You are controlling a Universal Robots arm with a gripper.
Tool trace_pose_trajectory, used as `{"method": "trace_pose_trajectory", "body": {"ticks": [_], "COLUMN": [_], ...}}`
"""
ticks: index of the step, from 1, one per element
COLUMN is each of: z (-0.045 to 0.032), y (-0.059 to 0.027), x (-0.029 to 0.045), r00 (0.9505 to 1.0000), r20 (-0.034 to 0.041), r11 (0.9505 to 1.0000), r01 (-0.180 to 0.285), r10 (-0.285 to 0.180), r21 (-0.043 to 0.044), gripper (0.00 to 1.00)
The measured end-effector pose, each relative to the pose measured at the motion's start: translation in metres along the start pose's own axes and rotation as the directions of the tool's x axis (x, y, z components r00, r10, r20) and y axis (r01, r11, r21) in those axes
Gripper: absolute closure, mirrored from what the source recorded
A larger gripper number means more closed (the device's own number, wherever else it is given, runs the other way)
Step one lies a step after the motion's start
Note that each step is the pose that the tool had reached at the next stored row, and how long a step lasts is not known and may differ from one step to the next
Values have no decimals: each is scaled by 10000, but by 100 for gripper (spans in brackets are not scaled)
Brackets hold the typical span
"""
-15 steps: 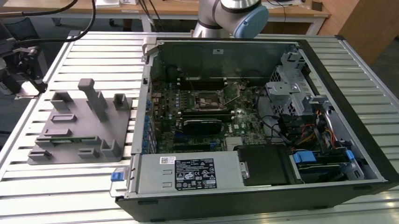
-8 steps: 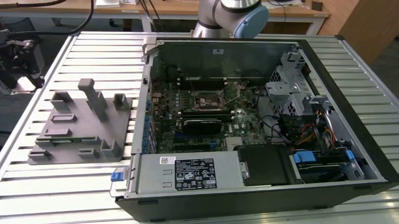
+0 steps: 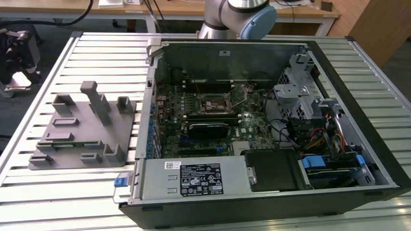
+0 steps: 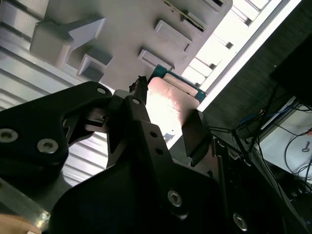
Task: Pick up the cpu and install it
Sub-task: 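Pick up the cpu and move it towards the insertion slot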
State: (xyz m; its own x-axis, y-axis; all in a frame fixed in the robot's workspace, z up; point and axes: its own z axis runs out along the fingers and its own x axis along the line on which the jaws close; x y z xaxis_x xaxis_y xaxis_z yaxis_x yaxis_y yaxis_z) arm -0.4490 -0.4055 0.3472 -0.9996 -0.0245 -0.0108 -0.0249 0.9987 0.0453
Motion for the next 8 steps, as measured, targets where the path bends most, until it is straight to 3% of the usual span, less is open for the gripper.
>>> {"method": "trace_pose_trajectory", "body": {"ticks": [8], "z": [-169], "y": [22], "x": [-2], "r00": [10000], "r20": [0], "r11": [10000], "r01": [1], "r10": [-1], "r21": [0], "gripper": [47]}}
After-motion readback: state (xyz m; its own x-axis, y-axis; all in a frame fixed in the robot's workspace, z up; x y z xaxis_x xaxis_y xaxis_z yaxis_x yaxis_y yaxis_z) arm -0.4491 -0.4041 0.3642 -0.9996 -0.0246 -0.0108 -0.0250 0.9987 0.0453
